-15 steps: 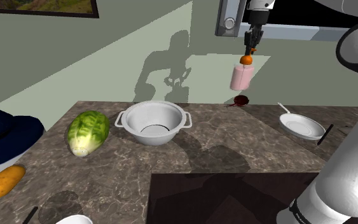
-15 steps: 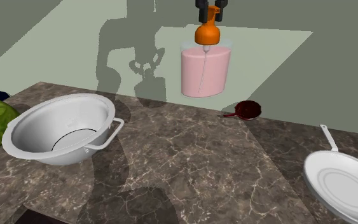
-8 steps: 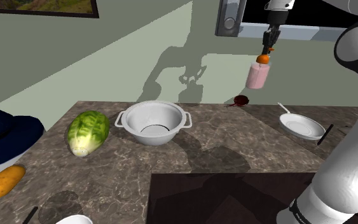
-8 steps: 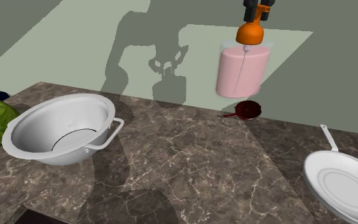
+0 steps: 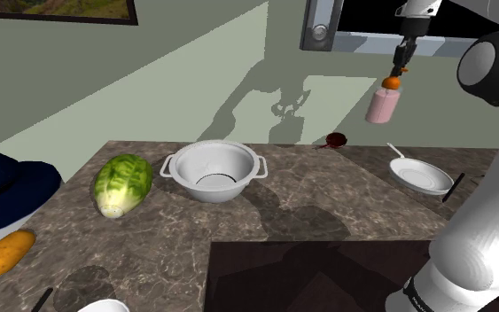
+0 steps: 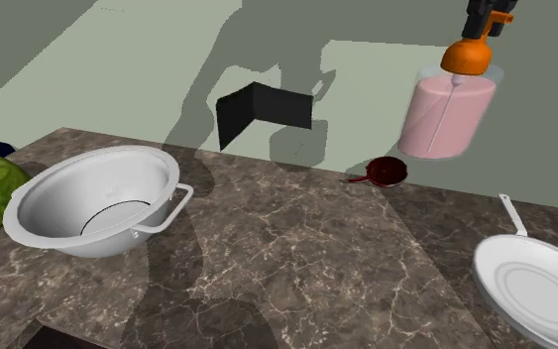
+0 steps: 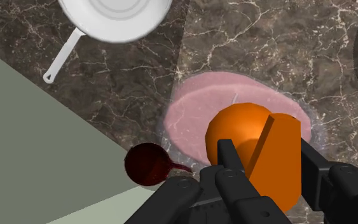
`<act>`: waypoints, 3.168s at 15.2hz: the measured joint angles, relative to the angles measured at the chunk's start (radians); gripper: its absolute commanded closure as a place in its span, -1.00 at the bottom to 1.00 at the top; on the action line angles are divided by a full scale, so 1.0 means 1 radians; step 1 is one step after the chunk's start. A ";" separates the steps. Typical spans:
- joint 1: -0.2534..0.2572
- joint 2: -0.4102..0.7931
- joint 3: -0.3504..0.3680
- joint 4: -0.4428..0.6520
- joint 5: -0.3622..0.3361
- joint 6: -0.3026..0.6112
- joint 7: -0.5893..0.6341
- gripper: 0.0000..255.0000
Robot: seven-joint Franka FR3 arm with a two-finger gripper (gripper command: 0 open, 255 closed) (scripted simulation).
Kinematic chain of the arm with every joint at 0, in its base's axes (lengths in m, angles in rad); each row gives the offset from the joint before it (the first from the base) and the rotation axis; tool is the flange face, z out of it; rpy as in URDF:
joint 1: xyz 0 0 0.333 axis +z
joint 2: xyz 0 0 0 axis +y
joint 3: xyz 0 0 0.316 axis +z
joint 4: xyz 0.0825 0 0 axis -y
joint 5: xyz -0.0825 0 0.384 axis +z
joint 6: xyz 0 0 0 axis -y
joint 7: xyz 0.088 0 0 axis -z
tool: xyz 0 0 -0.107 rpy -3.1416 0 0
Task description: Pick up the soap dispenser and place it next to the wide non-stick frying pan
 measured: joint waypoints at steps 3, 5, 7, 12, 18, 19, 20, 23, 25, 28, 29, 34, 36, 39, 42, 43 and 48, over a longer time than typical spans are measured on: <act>-0.009 -0.007 -0.007 -0.039 -0.003 0.033 -0.020 1.00; -0.003 -0.024 -0.005 -0.087 -0.012 0.066 -0.016 1.00; 0.003 -0.042 -0.002 -0.138 -0.021 0.101 -0.010 1.00; 0.013 -0.078 0.004 -0.248 -0.039 0.179 0.002 1.00; 0.020 -0.108 0.009 -0.366 -0.053 0.270 0.013 1.00; 0.021 -0.111 0.009 -0.381 -0.054 0.282 0.014 1.00; 0.021 -0.113 0.009 -0.398 -0.055 0.297 0.014 1.00; 0.023 -0.120 0.011 -0.446 -0.058 0.339 0.018 1.00; 0.023 -0.126 0.011 -0.480 -0.061 0.368 0.019 1.00; 0.023 -0.128 0.011 -0.520 -0.063 0.406 0.021 1.00; 0.023 -0.126 0.011 -0.531 -0.062 0.419 0.020 1.00; 0.023 -0.126 0.011 -0.602 -0.062 0.490 0.022 1.00; 0.024 -0.127 0.012 -0.627 -0.062 0.514 0.024 1.00; 0.023 -0.120 0.011 -0.661 -0.059 0.555 0.021 1.00; 0.022 -0.110 0.011 -0.689 -0.054 0.591 0.019 1.00; 0.021 -0.106 0.010 -0.698 -0.052 0.604 0.017 1.00; 0.020 -0.093 0.009 -0.752 -0.046 0.669 0.013 1.00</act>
